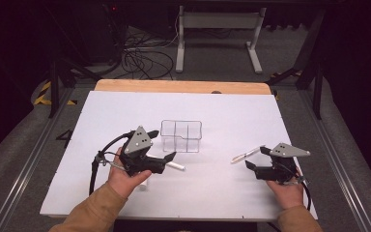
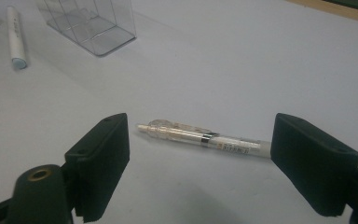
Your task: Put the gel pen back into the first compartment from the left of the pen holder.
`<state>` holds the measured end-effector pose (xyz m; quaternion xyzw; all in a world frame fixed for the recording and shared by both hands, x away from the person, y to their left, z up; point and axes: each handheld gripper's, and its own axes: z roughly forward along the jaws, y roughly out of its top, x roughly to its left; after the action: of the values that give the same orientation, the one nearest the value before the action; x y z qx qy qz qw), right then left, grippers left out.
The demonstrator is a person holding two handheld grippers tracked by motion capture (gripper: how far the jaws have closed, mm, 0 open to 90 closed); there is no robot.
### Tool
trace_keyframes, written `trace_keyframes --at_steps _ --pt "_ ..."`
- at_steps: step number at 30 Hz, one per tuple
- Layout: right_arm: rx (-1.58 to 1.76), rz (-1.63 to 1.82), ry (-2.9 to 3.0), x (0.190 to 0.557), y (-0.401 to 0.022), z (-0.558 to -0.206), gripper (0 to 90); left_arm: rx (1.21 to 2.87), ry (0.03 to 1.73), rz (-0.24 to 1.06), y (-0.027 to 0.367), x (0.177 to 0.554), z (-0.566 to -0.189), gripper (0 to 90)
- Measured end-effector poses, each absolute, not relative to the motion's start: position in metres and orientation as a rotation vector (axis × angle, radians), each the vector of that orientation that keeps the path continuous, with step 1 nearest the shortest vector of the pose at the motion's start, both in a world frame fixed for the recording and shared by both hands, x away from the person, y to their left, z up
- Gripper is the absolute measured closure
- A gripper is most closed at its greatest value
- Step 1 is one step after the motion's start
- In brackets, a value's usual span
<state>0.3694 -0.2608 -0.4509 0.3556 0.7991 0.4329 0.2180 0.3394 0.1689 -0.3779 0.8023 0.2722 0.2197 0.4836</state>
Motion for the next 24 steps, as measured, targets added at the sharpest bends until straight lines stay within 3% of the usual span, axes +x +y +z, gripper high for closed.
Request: trace_keyframes --at_steps 24 --pt "0.919 1.089 2.345 0.402 -0.258 -0.417 20.8 1.936 0.682 0.519 0.175 0.338 -0.384 15.5"
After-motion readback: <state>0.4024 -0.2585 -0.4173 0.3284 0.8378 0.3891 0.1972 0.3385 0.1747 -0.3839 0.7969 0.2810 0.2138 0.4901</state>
